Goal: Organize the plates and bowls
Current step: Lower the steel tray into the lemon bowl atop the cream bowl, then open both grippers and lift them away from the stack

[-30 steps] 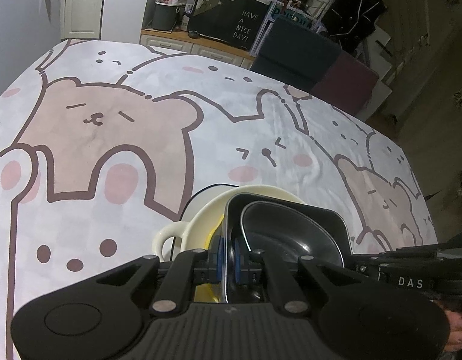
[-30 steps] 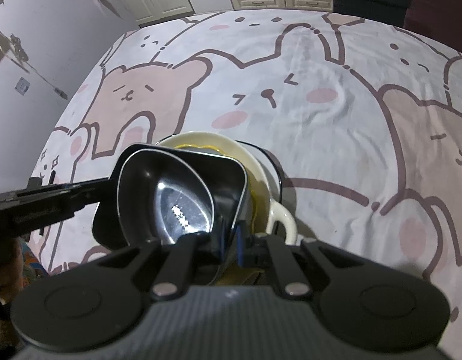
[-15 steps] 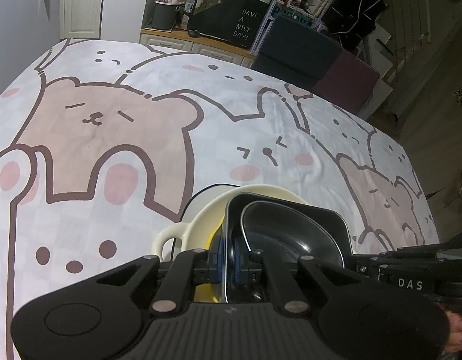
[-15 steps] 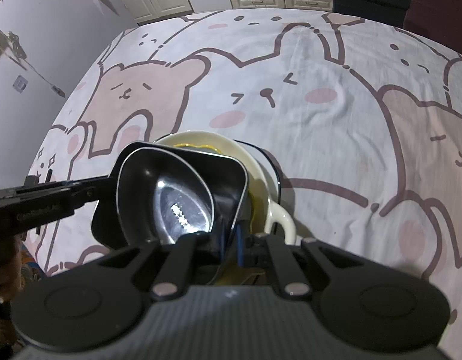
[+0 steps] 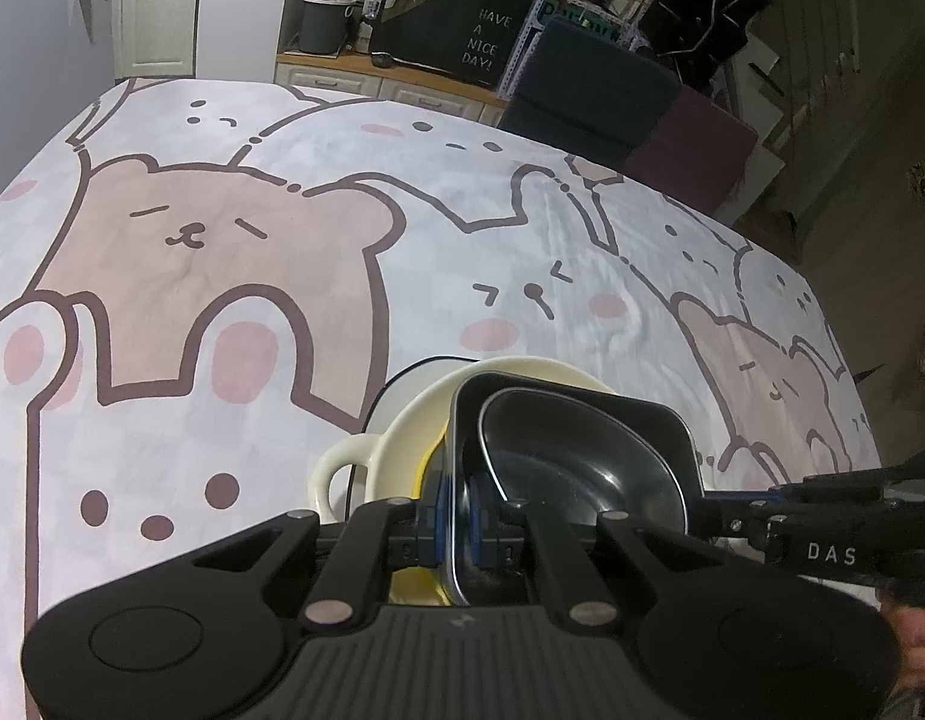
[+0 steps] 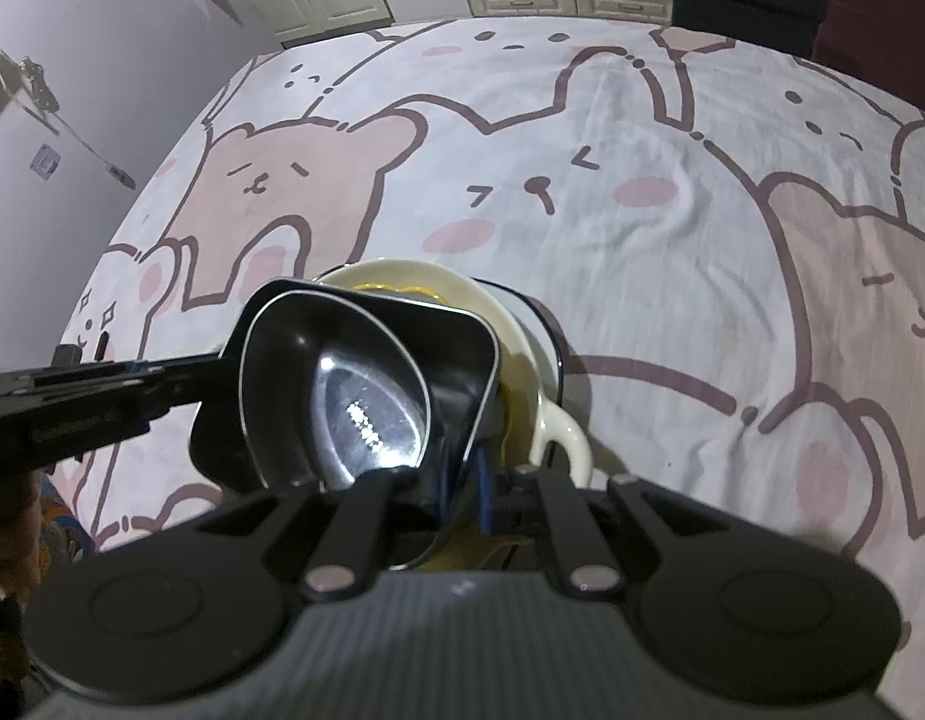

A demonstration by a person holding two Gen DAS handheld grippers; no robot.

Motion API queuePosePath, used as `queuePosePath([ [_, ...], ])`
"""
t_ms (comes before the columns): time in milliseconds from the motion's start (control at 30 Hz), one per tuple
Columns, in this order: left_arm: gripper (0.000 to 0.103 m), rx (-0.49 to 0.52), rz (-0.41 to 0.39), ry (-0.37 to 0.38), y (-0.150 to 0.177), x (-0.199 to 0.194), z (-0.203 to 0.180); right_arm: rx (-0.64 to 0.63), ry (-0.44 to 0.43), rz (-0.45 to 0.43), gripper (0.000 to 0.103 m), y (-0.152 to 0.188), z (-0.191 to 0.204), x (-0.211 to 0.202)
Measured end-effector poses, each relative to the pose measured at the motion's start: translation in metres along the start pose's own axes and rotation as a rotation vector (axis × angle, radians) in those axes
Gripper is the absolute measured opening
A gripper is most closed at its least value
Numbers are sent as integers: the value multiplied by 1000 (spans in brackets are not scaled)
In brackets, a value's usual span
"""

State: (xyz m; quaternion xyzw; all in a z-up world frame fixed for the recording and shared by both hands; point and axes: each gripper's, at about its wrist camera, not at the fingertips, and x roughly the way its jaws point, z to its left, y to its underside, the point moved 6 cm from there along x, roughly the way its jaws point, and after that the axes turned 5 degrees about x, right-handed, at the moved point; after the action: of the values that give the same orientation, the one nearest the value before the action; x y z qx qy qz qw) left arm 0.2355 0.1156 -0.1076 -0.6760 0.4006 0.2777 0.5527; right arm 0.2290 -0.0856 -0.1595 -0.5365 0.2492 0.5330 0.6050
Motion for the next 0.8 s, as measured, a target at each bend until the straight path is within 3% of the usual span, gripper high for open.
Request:
queuePosePath([
  [333, 8, 25, -26, 2, 0, -15, -6, -2, 5, -59, 17, 3, -1, -24],
  [800, 10, 93, -125, 15, -1, -58, -27, -23, 45, -258, 43, 9, 0, -84],
])
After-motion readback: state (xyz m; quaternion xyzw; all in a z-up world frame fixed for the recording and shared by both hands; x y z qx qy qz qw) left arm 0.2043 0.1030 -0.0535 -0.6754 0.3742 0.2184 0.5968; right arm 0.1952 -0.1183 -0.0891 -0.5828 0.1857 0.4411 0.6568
